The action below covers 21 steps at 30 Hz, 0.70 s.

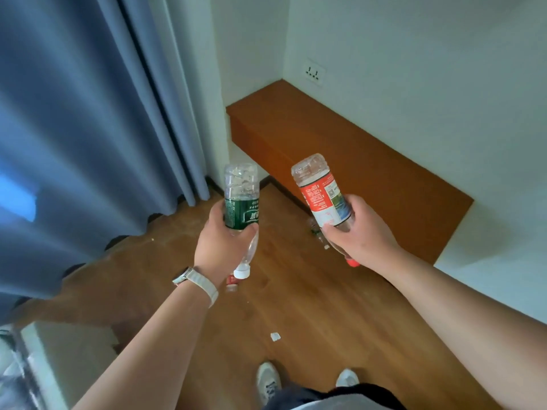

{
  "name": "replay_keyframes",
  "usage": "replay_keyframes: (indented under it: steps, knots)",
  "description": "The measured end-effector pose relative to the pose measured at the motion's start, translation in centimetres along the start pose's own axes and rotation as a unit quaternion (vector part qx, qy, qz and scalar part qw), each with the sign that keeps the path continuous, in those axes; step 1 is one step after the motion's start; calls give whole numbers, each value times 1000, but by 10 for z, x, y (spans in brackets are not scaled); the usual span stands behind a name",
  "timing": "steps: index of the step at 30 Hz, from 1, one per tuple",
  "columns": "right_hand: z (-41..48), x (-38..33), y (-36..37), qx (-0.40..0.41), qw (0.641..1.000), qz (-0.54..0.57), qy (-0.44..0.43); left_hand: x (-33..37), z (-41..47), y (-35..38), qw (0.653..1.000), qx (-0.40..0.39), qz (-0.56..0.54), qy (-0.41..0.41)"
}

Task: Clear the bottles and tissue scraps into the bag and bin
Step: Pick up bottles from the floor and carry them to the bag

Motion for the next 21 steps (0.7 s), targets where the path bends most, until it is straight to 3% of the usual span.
replay_keyframes:
  steps: [10, 21]
  knots:
    - [-93, 104, -105, 127, 985, 37, 111, 101, -45, 131, 983, -149, 3, 105]
    - [-299, 271, -237, 282, 915, 132, 257, 239, -223, 318, 918, -311, 44, 242]
Point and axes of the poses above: each hand's wrist, its own z-axis towards the middle knuckle, its own y-axis out of the palm, x = y × z, the point moved 5 cm from there along z, towards the middle knuckle, and after that the axes turned 2 degrees about y, right-handed, at the moved point
